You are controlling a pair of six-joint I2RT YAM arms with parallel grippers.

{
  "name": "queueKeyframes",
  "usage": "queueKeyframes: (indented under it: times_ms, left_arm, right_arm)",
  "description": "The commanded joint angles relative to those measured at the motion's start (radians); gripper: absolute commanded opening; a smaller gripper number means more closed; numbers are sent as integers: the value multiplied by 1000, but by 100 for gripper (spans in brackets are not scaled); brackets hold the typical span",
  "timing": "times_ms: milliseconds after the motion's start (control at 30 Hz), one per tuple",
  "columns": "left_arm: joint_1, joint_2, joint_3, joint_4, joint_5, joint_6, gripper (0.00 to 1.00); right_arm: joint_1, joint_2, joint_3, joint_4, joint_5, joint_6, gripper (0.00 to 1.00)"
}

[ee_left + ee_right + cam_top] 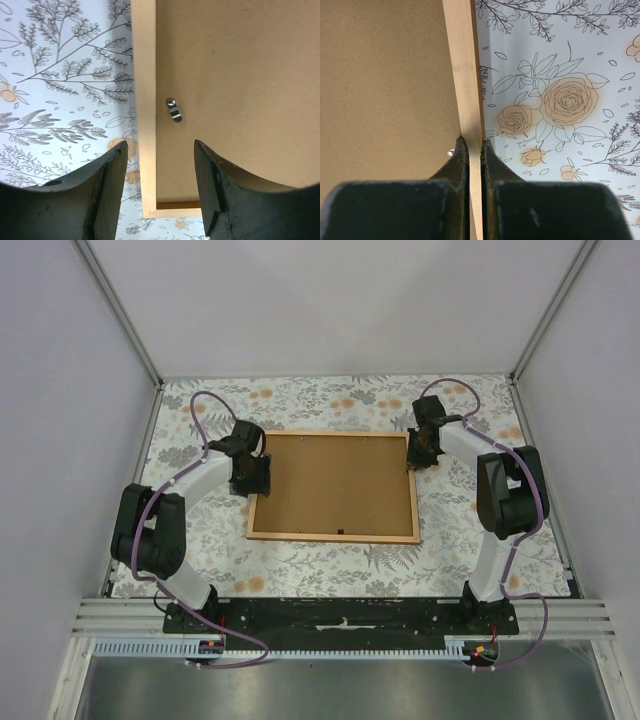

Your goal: Put the photo into the frame

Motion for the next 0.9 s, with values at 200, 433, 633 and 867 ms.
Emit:
queueKeyframes:
  times_ms: [200,433,633,867]
  left_arm:
    - [2,67,8,39,5,59,63]
    - [4,110,15,53,-21,47,61]
    - [10,136,7,49,-104,28,46]
    - [36,131,-7,50,-132,4,31]
  right_arm:
    - [-13,-8,21,-7,-13,28,0]
    - [-16,-18,14,-7,-15,25,0]
    - [-21,-22,13,-6,-16,22,0]
    - [-22,-24,13,-6,-22,19,0]
